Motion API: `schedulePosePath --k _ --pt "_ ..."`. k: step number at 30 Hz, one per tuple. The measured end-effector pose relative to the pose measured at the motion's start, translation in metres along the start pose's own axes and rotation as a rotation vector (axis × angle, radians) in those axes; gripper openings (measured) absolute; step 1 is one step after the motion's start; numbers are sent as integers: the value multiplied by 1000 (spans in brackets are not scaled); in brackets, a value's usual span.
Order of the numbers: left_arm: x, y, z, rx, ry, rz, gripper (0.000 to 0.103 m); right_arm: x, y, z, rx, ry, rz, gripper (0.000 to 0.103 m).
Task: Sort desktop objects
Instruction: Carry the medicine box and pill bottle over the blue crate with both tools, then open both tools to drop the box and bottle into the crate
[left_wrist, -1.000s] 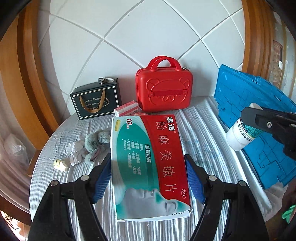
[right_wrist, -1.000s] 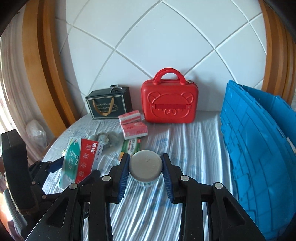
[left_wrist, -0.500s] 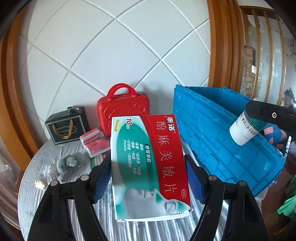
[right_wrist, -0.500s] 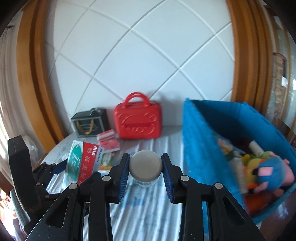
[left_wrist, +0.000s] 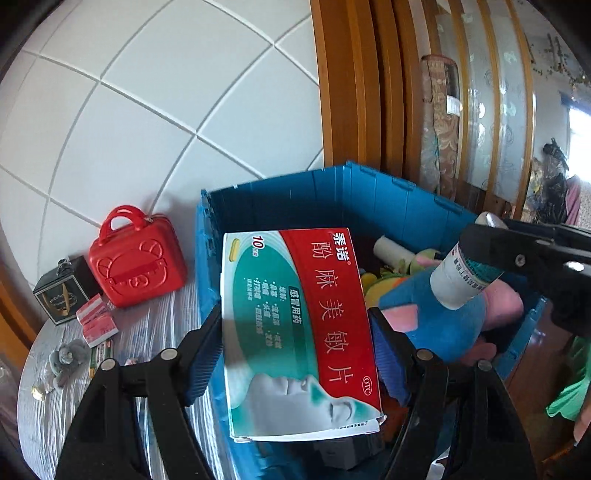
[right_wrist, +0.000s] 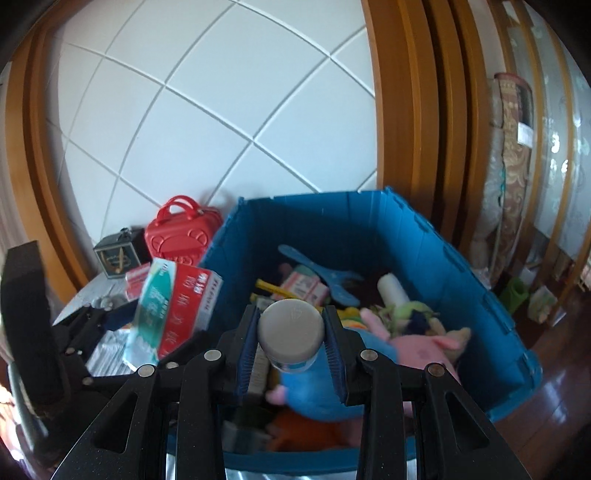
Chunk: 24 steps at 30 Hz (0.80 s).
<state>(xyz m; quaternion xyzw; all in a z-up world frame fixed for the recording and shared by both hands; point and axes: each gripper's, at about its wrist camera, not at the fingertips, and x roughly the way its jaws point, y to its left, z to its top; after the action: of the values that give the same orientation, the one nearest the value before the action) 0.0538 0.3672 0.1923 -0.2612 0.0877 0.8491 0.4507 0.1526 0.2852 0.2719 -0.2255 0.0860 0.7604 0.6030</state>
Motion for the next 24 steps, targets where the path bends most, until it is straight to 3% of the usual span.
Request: schedulePosePath --k 3,8,15,24 --pt "19 -21 -4 -25 109 -3 74 6 -26 -5 14 25 58 34" --pt "33 -29 -10 -34 165 56 75 10 -40 -7 21 25 170 34" --pt "26 -27 -20 -71 172 98 87 29 -23 10 -19 37 271 34" --pt "21 -20 -21 -109 159 112 87 58 -12 0 -74 110 265 35"
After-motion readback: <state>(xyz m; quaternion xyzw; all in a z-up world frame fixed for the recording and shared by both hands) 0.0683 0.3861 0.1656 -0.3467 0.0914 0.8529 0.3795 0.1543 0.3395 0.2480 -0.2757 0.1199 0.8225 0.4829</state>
